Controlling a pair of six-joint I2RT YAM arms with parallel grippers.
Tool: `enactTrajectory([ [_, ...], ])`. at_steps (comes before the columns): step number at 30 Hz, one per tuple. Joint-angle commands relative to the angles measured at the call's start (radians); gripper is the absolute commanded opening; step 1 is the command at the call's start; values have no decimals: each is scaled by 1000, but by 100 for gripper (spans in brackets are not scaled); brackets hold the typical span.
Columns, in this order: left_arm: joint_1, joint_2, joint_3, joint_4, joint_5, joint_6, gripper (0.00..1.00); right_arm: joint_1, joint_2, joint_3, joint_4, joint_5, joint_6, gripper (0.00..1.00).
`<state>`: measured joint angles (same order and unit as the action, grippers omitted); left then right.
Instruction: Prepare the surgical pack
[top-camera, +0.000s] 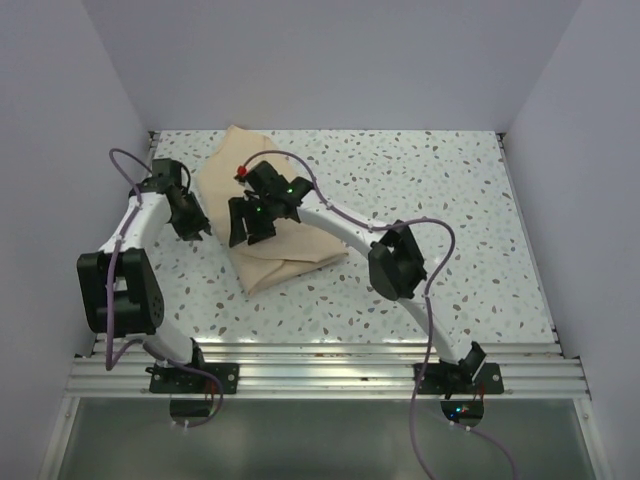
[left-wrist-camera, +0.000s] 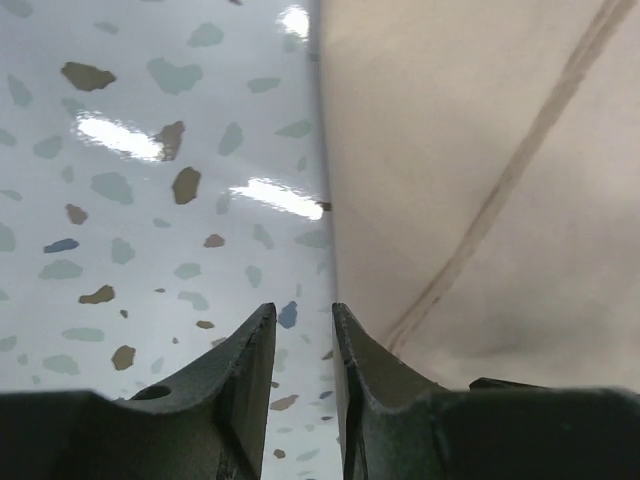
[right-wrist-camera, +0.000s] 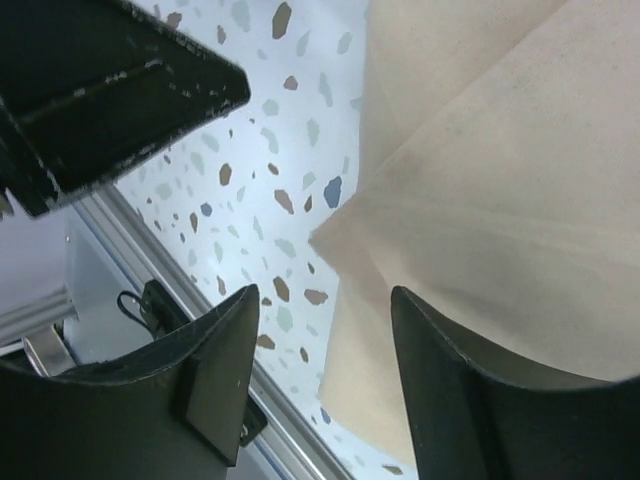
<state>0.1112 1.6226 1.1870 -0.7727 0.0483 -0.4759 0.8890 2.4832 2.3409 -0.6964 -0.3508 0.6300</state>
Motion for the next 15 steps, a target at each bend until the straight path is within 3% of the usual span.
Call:
enactTrajectory([
  [1, 7, -55, 54, -11, 129, -9, 32, -47, -215, -59, -37, -21, -98, 60],
  [4, 5, -73, 54, 36, 253, -41, 19, -134, -333, -225, -57, -49, -124, 58],
  [9, -22, -79, 20, 150, 432, -102, 6, -261, -518, -573, 72, -171, -145, 41],
  [13, -103, -63, 3, 213, 479, -139, 2, -334, -592, -788, 147, -250, -181, 7],
  [15, -152, -55, -24, 230, 470, -164, 2, -346, -603, -836, 158, -263, -205, 1],
])
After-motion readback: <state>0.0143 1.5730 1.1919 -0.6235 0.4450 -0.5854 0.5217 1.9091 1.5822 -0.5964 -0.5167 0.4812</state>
